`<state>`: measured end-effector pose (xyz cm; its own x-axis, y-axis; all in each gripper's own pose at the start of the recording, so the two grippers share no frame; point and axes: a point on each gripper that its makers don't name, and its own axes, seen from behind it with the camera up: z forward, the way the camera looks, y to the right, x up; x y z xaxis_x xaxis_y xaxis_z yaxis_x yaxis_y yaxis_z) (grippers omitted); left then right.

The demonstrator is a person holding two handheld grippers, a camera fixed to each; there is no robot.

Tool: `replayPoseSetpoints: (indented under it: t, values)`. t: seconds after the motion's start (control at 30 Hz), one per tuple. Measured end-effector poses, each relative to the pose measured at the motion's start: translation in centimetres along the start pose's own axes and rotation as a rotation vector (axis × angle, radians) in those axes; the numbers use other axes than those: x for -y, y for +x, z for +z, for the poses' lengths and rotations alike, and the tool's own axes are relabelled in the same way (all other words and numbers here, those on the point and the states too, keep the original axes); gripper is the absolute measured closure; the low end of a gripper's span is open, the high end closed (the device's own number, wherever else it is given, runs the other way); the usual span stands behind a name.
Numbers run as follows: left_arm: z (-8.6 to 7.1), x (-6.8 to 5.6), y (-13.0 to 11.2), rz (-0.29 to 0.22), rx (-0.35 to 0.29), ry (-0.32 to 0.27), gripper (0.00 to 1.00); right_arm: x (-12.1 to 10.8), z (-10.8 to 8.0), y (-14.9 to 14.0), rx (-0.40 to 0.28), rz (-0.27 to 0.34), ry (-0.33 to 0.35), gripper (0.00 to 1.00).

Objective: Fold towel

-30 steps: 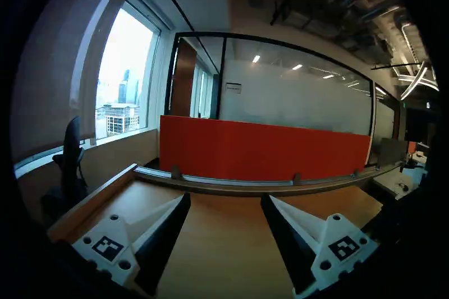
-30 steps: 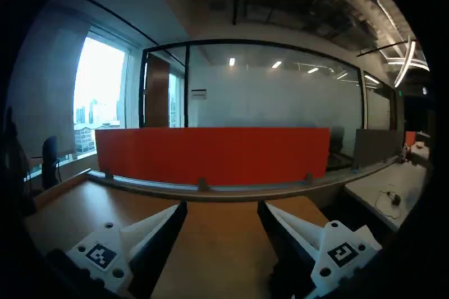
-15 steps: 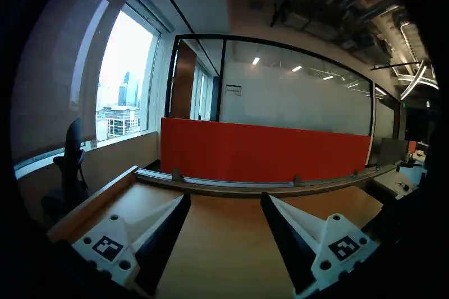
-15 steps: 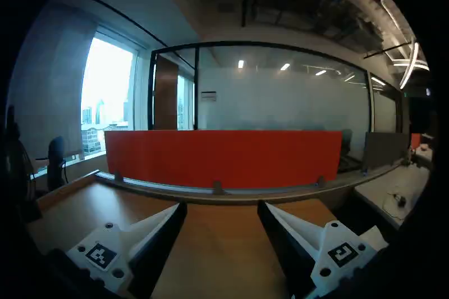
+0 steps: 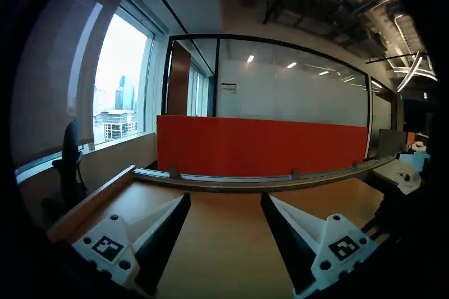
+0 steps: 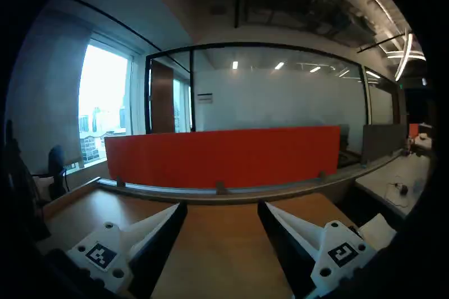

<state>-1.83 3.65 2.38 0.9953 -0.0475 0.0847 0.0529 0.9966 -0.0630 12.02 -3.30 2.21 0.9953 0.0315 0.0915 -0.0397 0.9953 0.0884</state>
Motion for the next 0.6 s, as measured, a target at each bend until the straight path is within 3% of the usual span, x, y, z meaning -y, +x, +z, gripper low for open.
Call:
replayPoseSetpoints:
  t: [0.37,0.6]
  values:
    - [0.8,-0.6,-5.7,0.059,0.014,-0.003,0.07,0.1,0.7,-2.2,-0.007,0.006,-0.026,0.03]
    - [1.6,-0.1,-8.5,0.076,-0.007,0.014,0.07,0.8,1.3,-2.8,-0.014,-0.004,-0.029,0.02]
